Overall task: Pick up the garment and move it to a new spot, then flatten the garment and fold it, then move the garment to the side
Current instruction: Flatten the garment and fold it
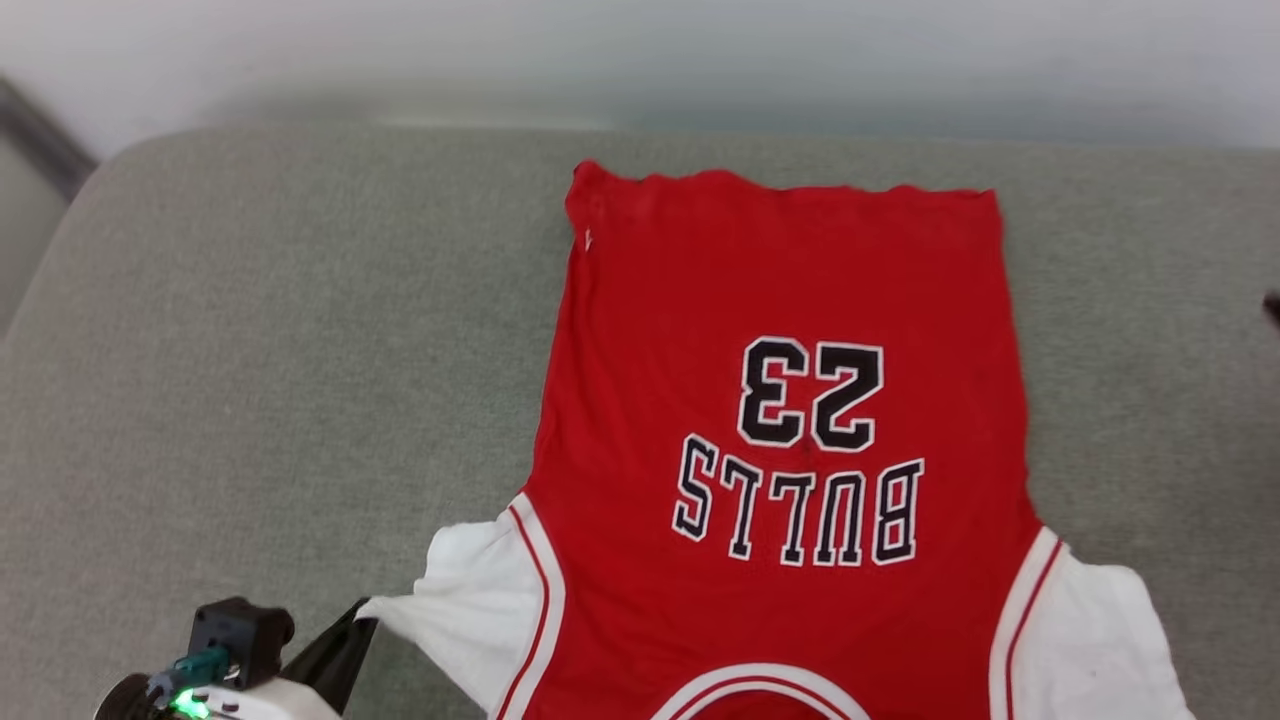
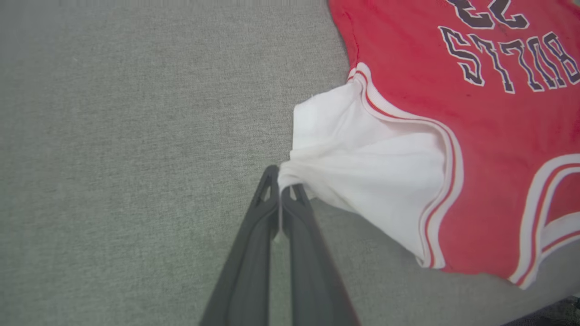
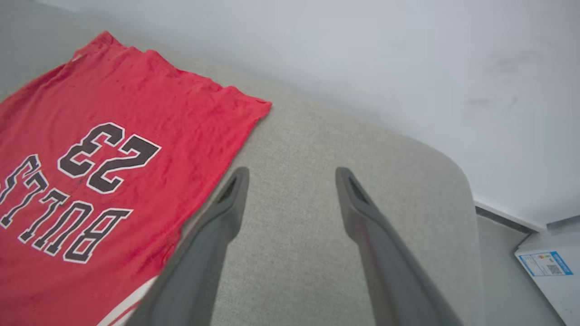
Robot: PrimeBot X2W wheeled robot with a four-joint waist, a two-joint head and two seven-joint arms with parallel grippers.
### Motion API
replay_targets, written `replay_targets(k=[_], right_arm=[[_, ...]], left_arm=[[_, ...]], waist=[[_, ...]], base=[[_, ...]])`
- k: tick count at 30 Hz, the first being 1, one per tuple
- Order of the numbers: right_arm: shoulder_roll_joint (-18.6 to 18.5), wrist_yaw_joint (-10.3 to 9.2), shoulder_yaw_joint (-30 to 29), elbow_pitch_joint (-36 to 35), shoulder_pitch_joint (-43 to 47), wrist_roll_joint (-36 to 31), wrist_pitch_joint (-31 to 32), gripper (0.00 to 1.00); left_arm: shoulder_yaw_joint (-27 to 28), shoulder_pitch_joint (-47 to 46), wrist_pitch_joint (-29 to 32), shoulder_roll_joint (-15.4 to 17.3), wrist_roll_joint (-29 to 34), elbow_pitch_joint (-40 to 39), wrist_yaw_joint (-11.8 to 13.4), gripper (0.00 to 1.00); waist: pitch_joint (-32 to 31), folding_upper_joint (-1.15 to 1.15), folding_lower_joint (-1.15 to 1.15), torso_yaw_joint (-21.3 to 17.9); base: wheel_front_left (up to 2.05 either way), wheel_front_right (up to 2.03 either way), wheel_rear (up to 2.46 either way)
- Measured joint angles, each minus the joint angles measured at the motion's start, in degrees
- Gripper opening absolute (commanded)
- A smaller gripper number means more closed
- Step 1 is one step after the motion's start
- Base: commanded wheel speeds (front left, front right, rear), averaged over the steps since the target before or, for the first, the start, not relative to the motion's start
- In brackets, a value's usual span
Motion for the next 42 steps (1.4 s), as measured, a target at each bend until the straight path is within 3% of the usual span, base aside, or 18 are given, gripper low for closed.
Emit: replay_targets(k=[5,13,19,26,32,33,34,42], right_arm=[[1.4,0.00,0.1,0.5,-15.1,-1.2,12.7,1.00],[5.0,0.00,4.7,10.8,-37.2,-3.0,41.0,1.00],[10.4,-0.01,3.5,18.4,-48.1,-10.5,52.8,1.00],[13.4,-0.01,2.0,21.6,-48.6,-14.5,53.3,1.00],[11.7,-0.01,1.8,21.0,-46.3,-14.0,52.6,1.00],[11.4,-0.02,2.1,20.7,-46.2,-13.9,52.5,0.14],[11.1,-0.02,2.4,20.5,-46.1,-13.6,52.2,0.00],[12.4,-0.01,4.8,21.6,-46.0,-11.7,48.1,0.00]], left_arm=[[0.4,-3.5,0.0,-1.7,3.0,-1.3,0.1,0.00],[1.0,-8.8,-0.1,-5.5,7.4,-1.8,-0.5,0.00],[1.6,-12.6,-0.1,-9.1,11.4,-3.0,-1.1,0.00],[2.8,-14.0,-0.5,-10.5,14.0,-4.2,-1.0,0.00],[3.2,-14.1,-0.5,-11.2,14.9,-4.6,-1.0,0.00],[3.2,-14.1,-0.5,-11.2,15.1,-4.6,-1.0,0.00],[3.2,-14.1,-0.5,-11.2,15.1,-4.5,-1.0,0.00],[4.0,-12.5,-0.5,-11.0,14.7,-3.4,-0.8,0.00]], waist=[[4.3,0.00,0.00,2.2],[13.0,0.00,0.01,6.4],[21.5,0.00,0.01,10.8],[27.3,0.00,0.01,13.7],[29.2,0.00,-0.02,14.9],[29.1,0.00,-0.02,14.8],[29.0,0.00,-0.02,14.8],[25.3,0.00,0.00,13.6]], base=[[0.00,0.00,0.00],[0.00,0.00,0.00],[0.00,0.00,0.00],[0.00,0.00,0.00],[0.00,0.00,0.00],[0.00,0.00,0.00],[0.00,0.00,0.00],[0.00,0.00,0.00]])
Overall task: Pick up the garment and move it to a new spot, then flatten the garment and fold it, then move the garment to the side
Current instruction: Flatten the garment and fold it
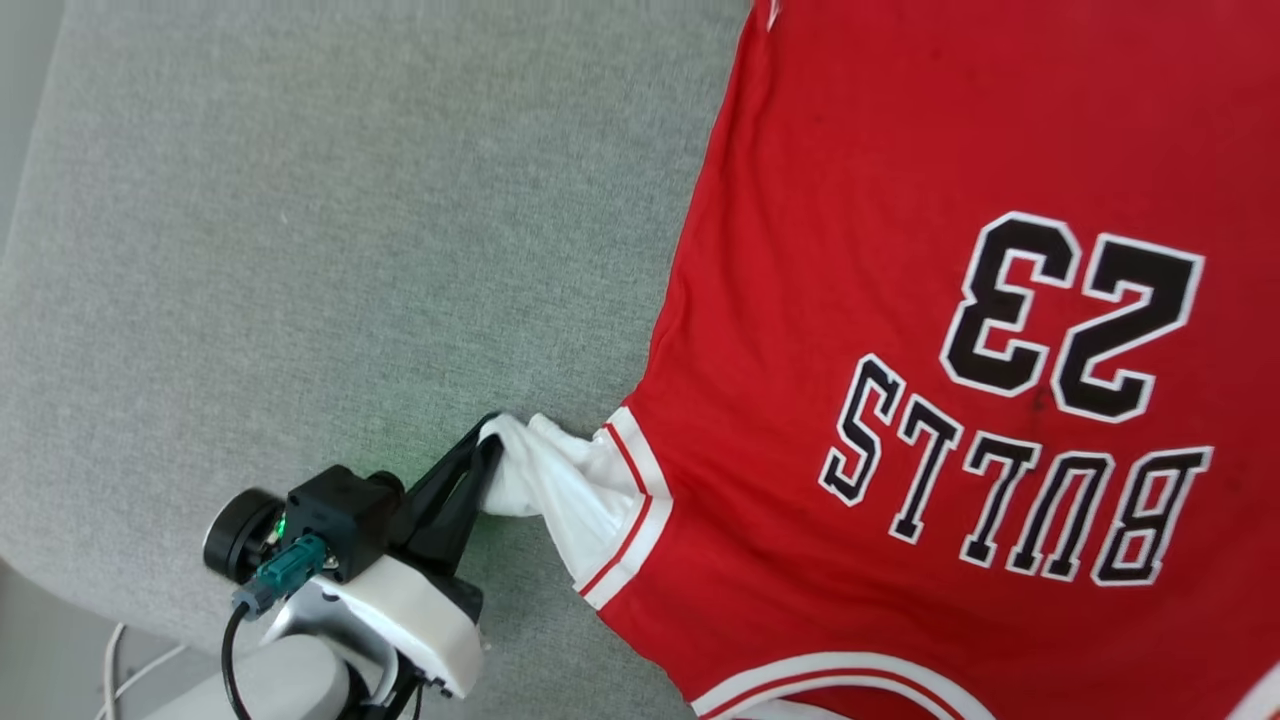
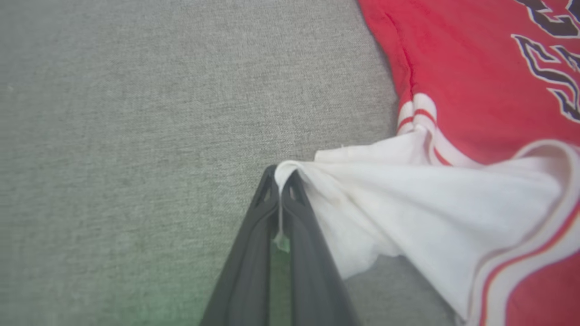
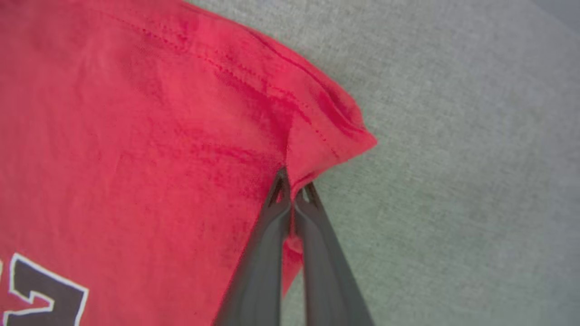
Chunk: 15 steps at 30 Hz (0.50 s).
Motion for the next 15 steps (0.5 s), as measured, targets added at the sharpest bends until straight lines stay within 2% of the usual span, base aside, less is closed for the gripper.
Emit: replay_targets(k=[4,7,15], right_arm=[[-0.2,0.00,1.0,0.3,1.6,2.5,-2.8,0.00],[-2.2,0.01,2.9,-1.6,5.3,5.6,-4.4,0.00],[-12.8,0.00,6.0,-11.4,21.8,15.9,-7.9,0.00]], left_arm=[[0.8,2.1,0.1,0.5,-1.0,0.6,0.4,0.00],[1.6,4.2,0.1,0.6,-1.8,0.8,0.8,0.00],[2.8,10.9,0.1,2.2,-4.1,1.4,1.9,0.00]], waist=[[-3.6,0.00,0.00,-1.0],[-6.9,0.00,0.00,-1.9],[-15.8,0.00,0.00,-4.8]], base=[[0.00,0.00,0.00],[0.00,0.00,0.00],[0.00,0.00,0.00]])
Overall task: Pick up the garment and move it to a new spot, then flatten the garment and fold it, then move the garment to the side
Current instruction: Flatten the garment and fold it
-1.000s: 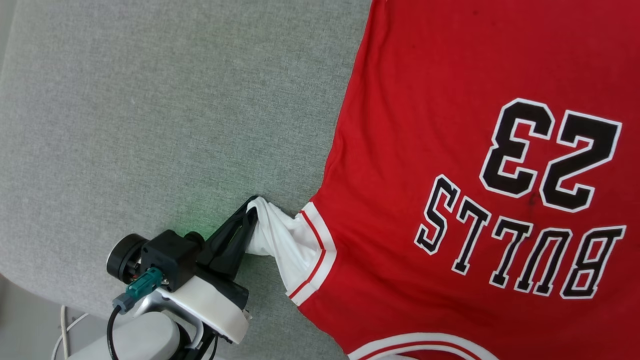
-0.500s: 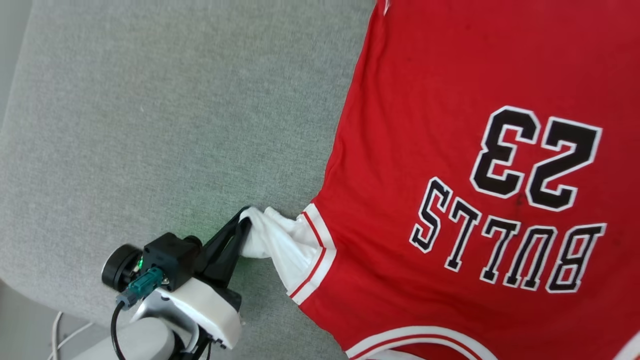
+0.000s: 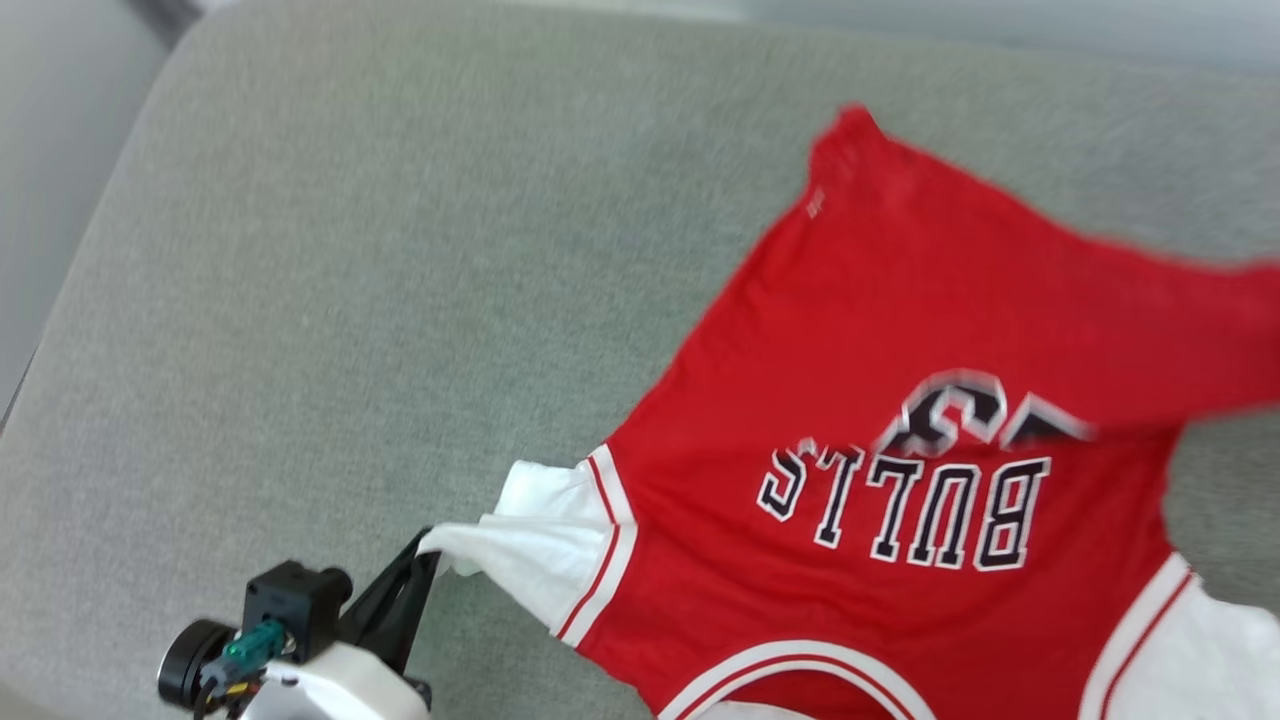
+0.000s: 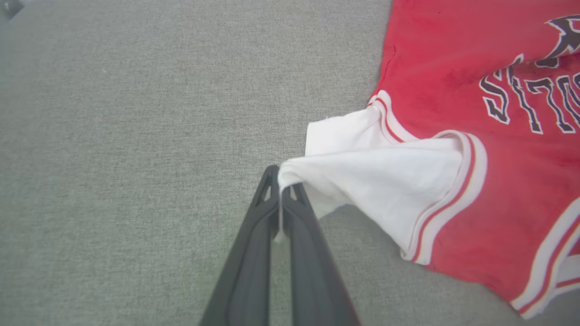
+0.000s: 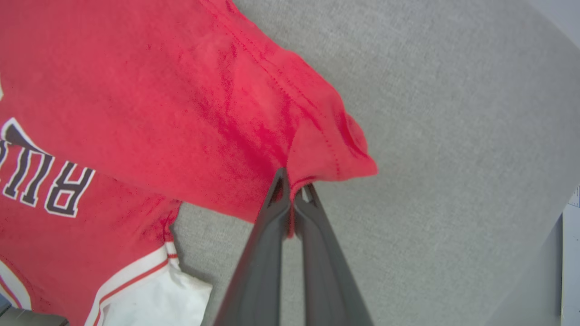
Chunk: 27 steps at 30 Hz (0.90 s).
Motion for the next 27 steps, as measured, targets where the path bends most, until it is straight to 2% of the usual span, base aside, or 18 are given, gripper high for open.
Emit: replay_targets(k=[4,8,9,14,18,19,20,24,27], right_arm=[[-5.1,0.01,-0.5,-4.6,12.7,4.0,-2.7,0.00],[-7.7,0.01,-2.6,-7.6,25.8,6.7,-6.2,0.00],[-8.1,0.01,-4.8,-8.1,35.2,7.7,-9.0,0.00],[-5.4,0.01,-8.3,-6.9,47.7,9.0,-13.3,0.00],[-2.3,0.01,-9.7,-6.4,51.4,8.6,-16.5,0.00],[-1.8,0.00,-10.0,-6.4,51.5,8.5,-17.0,0.24],[-1.5,0.01,-10.2,-6.7,51.5,8.1,-17.5,1.00],[-1.9,0.01,-12.5,-10.3,49.0,7.3,-18.9,1.00],[-3.8,0.00,-15.2,-14.2,44.2,7.1,-19.6,1.00]], left_arm=[[0.5,2.8,0.0,0.9,-0.7,0.1,0.2,0.00],[1.0,4.9,0.0,1.8,-1.0,0.2,0.2,0.00],[1.1,5.5,0.0,2.2,-1.3,0.3,0.2,0.00],[1.5,6.0,0.0,2.3,-1.4,0.3,0.2,0.00],[1.6,6.1,0.0,2.1,-1.4,0.3,0.2,0.00],[1.6,6.1,0.0,2.0,-1.4,0.4,0.2,0.00],[1.6,6.1,0.2,1.9,-1.3,0.4,0.2,0.00],[1.4,5.7,0.6,1.9,-1.1,0.5,0.2,0.00],[1.2,5.4,0.8,1.8,-0.9,0.5,0.2,0.00]], waist=[[-3.9,0.00,0.00,-1.6],[-6.7,0.00,-0.01,-3.3],[-7.8,0.00,0.00,-4.5],[-7.8,0.00,0.00,-5.2],[-7.2,0.00,0.00,-5.5],[-7.2,0.00,0.00,-5.6],[-7.1,0.00,0.00,-5.7],[-7.3,0.00,0.00,-5.8],[-7.4,0.00,0.00,-5.6]], base=[[0.00,0.00,0.00],[0.00,0.00,0.00],[0.00,0.00,0.00],[0.00,0.00,0.00],[0.00,0.00,0.00],[0.00,0.00,0.00],[0.00,0.00,0.00],[0.00,0.00,0.00],[0.00,0.00,0.00]])
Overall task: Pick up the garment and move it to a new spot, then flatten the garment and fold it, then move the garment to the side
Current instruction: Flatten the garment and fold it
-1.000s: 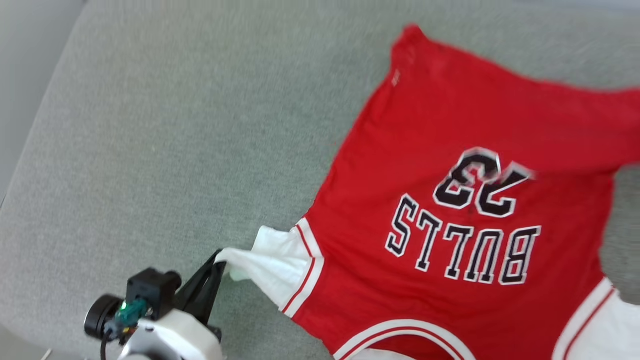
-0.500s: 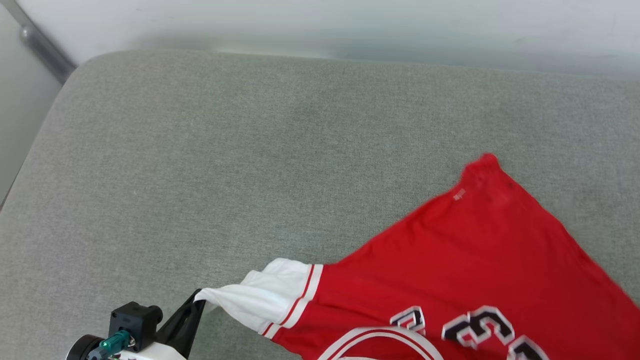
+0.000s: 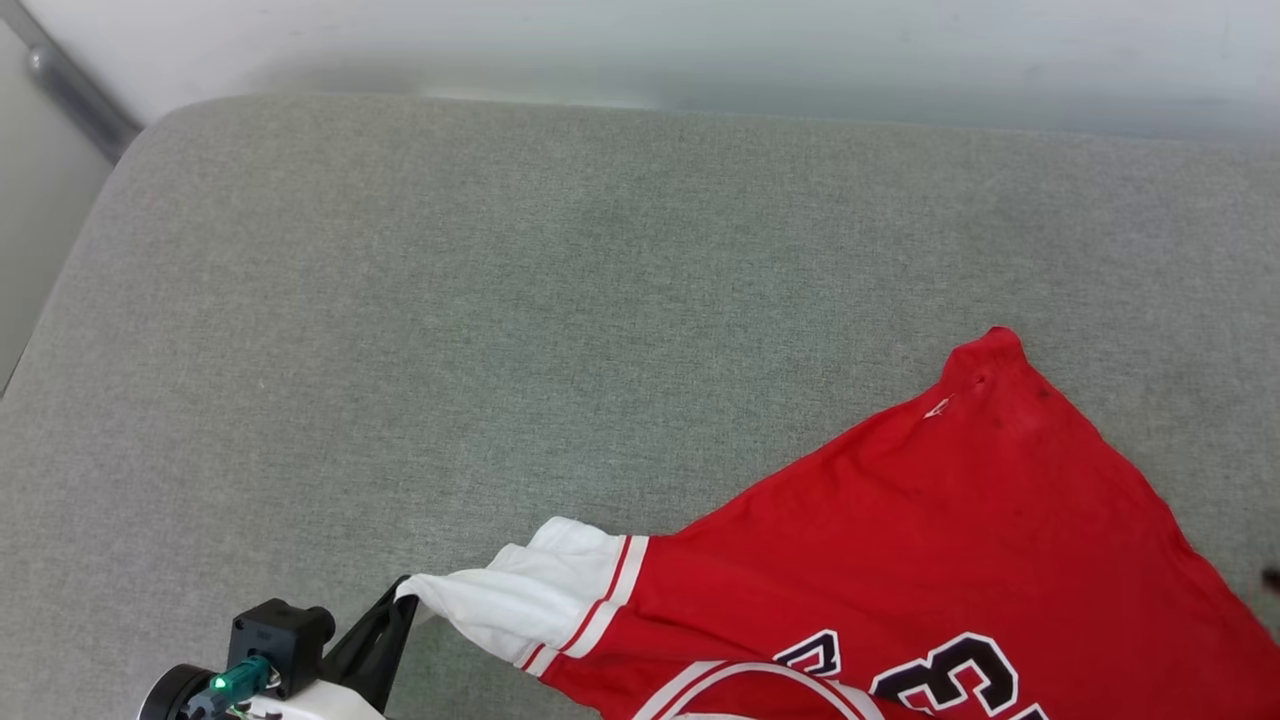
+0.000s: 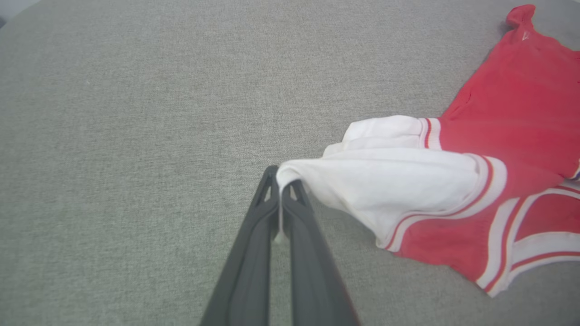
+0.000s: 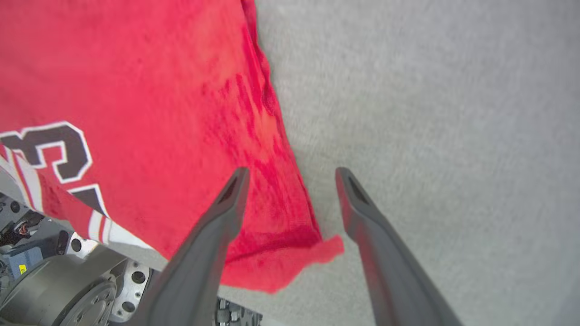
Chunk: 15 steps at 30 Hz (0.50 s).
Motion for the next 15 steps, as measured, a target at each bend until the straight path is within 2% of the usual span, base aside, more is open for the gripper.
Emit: replay_targets(k=[3,6,10,15], right_arm=[[-1.6,0.00,-1.5,-3.5,-5.8,0.1,0.5,1.00],[-3.7,0.00,-0.5,-5.7,-12.9,-0.2,2.8,1.00],[-4.5,0.00,5.7,-6.3,-23.8,-1.5,7.9,1.00],[-1.6,0.00,15.7,-3.5,-36.4,-5.4,14.4,1.00]], left_arm=[[-0.2,-0.3,0.2,-0.1,0.4,-0.4,0.1,0.00],[-0.6,-1.6,0.6,-0.4,1.2,-0.7,0.2,0.00],[-0.8,-3.6,0.9,-1.3,2.2,-1.0,-0.2,0.00],[-1.4,-6.9,1.2,-3.1,3.7,-1.0,-1.2,0.00]], waist=[[0.5,0.00,0.00,0.4],[1.6,0.00,0.00,0.9],[3.6,0.00,0.01,1.9],[6.6,0.00,0.01,3.7]], base=[[0.00,0.00,0.00],[0.00,0.00,0.00],[0.00,0.00,0.00],[0.00,0.00,0.00]])
